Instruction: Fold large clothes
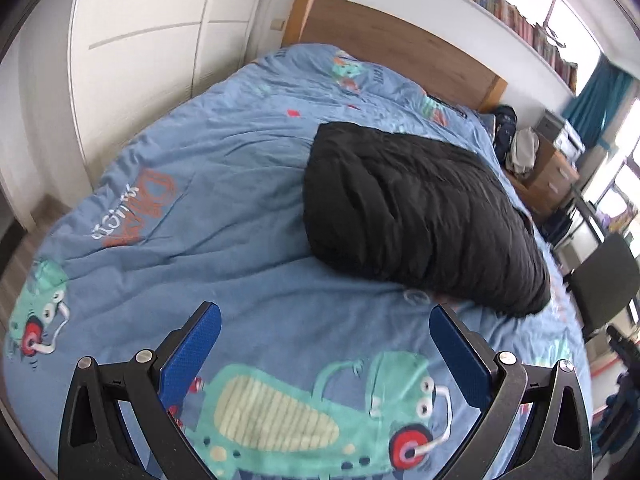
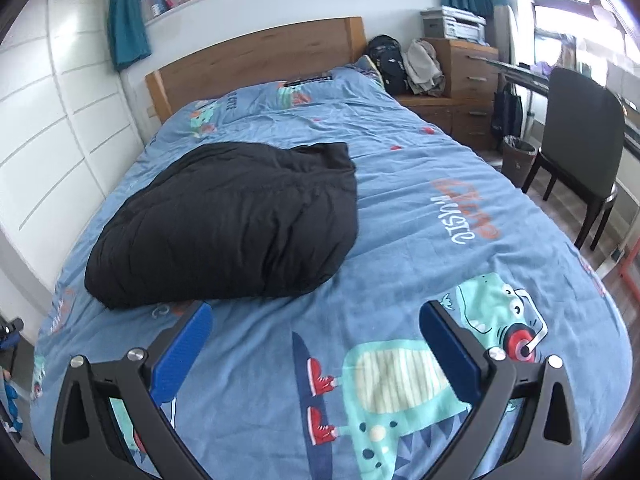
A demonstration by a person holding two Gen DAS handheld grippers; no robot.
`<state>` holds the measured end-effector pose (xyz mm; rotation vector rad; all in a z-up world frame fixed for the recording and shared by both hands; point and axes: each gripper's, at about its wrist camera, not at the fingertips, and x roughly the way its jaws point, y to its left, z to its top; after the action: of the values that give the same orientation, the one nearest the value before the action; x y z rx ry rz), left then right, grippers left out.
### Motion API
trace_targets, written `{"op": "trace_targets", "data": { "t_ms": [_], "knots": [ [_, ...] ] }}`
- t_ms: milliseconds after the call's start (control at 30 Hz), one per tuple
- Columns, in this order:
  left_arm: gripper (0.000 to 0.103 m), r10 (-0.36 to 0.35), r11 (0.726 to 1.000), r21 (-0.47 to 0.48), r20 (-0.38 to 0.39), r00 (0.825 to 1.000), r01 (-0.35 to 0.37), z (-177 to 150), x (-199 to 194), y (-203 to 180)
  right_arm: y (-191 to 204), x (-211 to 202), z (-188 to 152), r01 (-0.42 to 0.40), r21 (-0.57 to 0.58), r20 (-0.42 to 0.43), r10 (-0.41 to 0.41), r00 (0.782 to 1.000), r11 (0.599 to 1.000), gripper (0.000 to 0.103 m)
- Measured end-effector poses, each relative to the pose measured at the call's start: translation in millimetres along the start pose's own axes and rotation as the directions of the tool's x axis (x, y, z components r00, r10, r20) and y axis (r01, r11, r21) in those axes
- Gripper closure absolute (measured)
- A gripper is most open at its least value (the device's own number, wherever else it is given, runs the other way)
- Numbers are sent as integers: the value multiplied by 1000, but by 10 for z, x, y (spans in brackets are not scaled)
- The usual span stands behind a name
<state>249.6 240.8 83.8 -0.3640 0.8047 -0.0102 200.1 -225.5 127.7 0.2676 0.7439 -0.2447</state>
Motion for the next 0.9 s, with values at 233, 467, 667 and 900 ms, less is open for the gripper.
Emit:
{"op": "trace_targets", "data": {
  "t_ms": [233,467,667,900],
  "knots": [
    [1,-162,978,-136,-41,986,155,621,879,438,-386,826,339,-75,96,-56,81,995,992,0],
    [1,-338,930,-201,-137,931,308,1182,1985,504,-622,1927,696,-205,214,-104,231,967,955,0],
    [1,-433,894,-246,-257,864,374,1320,2665,430,-850,2678,814,-283,400,-155,368,917,872,0],
    [1,-512,853,-300,-326,794,427,1373,3099,450,-908,3353,881,-338,476,-226,485,845,812,0]
  ]
}}
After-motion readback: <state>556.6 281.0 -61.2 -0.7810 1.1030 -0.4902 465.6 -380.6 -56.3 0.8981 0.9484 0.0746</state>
